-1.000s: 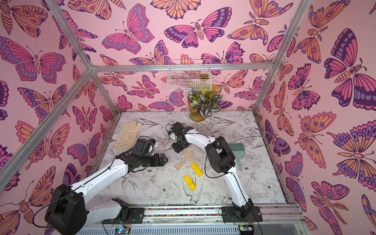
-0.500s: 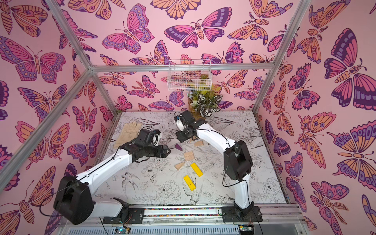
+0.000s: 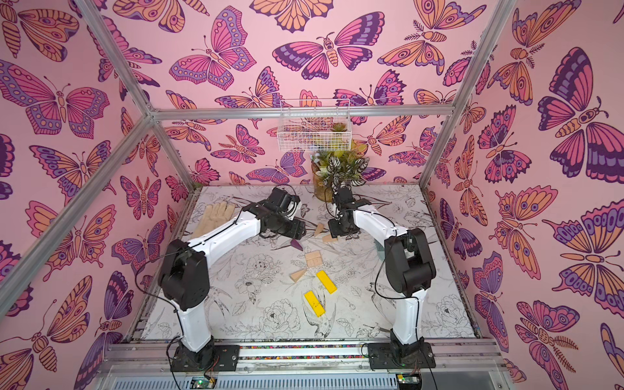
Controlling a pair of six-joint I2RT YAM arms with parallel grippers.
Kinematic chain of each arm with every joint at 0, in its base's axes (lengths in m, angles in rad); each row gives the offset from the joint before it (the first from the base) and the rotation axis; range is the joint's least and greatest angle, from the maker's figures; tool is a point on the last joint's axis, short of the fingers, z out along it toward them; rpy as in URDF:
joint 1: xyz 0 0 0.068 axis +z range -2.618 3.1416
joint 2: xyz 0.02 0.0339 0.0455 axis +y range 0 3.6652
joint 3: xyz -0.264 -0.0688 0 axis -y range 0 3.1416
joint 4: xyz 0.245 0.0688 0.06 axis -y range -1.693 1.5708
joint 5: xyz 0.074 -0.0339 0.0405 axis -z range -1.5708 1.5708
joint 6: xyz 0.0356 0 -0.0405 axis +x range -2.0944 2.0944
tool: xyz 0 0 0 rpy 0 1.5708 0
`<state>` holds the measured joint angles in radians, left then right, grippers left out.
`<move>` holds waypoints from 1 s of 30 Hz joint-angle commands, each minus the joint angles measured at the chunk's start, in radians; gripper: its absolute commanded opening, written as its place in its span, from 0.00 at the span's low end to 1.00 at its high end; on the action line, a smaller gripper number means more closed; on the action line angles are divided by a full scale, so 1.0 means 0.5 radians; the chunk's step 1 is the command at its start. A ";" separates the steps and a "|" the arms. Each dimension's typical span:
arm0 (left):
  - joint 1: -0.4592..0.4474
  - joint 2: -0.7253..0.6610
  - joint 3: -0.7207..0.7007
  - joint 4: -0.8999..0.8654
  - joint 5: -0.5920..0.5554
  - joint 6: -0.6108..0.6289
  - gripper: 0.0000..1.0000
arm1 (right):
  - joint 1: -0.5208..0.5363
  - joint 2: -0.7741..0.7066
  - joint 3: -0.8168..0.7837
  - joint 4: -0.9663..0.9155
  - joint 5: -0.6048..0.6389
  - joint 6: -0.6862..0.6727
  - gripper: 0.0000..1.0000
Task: Assemble a small pinwheel with building blocks
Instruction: Assemble the building block at the center of the board.
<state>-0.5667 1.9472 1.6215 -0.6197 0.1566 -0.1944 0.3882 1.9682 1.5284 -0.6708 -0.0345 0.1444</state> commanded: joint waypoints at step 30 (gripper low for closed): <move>-0.112 1.007 1.087 -0.355 -0.145 0.099 0.69 | 0.028 0.360 0.176 -0.057 0.026 0.159 0.40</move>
<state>-0.6140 2.4187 2.1475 -0.7635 0.1036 -0.1680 0.3954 2.1880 1.6604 -0.6689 -0.0307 0.2535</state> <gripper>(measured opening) 0.688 0.401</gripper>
